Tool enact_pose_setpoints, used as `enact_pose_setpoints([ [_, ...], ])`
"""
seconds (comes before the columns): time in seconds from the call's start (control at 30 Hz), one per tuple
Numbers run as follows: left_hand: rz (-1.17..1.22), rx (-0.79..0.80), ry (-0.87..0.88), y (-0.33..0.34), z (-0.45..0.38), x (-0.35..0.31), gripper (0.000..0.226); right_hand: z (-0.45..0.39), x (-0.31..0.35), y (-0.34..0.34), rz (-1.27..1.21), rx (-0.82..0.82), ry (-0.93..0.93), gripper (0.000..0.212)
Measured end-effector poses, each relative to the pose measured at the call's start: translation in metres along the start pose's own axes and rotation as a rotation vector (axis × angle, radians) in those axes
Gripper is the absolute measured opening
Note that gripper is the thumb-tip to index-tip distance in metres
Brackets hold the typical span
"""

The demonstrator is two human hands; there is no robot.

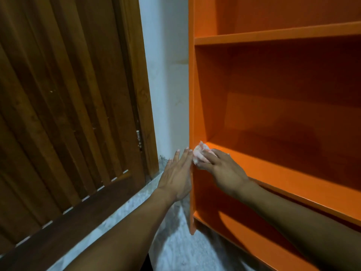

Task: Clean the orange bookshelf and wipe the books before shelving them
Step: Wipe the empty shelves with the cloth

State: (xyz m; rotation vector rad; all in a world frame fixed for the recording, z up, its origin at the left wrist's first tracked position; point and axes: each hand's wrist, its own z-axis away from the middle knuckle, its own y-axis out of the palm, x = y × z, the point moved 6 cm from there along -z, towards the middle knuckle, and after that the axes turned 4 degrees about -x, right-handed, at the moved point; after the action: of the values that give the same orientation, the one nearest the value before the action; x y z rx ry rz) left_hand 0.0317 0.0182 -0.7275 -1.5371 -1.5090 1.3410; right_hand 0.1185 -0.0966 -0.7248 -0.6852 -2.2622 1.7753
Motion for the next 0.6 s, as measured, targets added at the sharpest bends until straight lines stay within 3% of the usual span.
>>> enact_pose_setpoints([
  [0.17, -0.043, 0.033, 0.030, 0.007, 0.009, -0.013, 0.069, 0.049, -0.004, -0.020, 0.361, -0.089, -0.083, 0.043],
  [0.33, 0.002, 0.058, 0.033, 0.022, 0.031, -0.048, 0.061, 0.123, -0.035, -0.034, 0.453, -0.135, -0.126, 0.051],
  [0.6, 0.049, 0.193, 0.128, 0.073, 0.076, -0.121, 0.059, 0.249, -0.083, -0.067, 0.486, -0.203, -0.051, 0.046],
])
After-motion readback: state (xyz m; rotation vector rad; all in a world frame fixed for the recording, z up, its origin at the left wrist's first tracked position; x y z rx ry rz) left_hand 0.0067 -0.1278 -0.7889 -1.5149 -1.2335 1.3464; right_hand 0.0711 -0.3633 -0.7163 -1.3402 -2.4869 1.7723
